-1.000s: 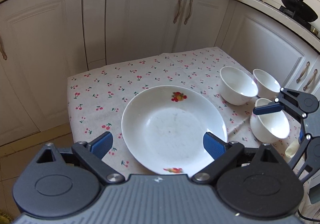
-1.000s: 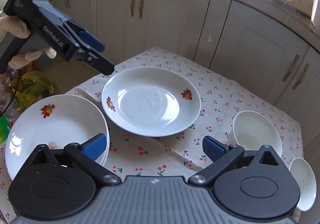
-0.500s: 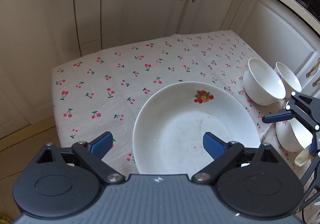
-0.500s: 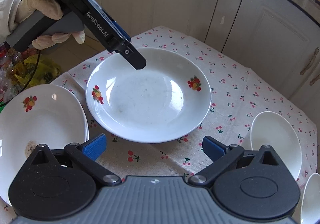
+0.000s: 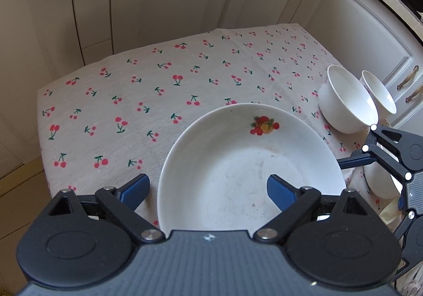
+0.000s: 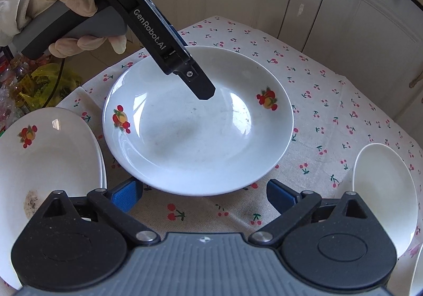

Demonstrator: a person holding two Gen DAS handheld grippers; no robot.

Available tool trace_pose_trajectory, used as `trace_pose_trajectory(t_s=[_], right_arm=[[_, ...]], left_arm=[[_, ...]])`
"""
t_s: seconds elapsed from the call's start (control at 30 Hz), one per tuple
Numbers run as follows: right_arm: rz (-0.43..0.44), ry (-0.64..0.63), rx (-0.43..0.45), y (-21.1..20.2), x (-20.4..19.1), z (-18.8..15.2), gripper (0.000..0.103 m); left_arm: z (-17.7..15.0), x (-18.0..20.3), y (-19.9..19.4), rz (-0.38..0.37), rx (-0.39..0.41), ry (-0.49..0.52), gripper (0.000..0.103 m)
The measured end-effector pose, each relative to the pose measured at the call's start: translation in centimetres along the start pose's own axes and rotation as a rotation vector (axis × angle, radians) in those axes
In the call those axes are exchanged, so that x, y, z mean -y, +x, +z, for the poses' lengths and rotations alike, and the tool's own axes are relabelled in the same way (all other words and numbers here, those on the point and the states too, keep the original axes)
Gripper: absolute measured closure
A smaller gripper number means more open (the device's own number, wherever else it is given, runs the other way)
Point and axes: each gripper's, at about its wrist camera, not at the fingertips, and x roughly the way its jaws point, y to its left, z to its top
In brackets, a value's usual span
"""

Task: Organize plates and bowls
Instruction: 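Close the left tool on the rim of the fruit-decal white plate, then lift the fruit-decal plate off the cloth with the left tool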

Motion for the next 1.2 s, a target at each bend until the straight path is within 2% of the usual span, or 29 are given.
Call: trace_pose_trajectory(t_s=[0.47, 0.87, 1.2], right_arm=[[0.014, -0.03, 0.016, 0.3, -0.3, 0.3, 0.005], [0.015, -0.009, 0.002, 0.9, -0.3, 0.8, 0.004], [0.001, 0.0, 0.014, 1.0, -0.4, 0.7, 0.003]], left_arm=[[1.0, 0.8, 0.9, -0.041, -0.039, 0.058, 0.013], [2.2, 1.4, 1.8, -0.034, -0.071, 0.098, 0.012], [2.5, 1.9, 2.4, -0.034, -0.056, 0.128, 0.012]])
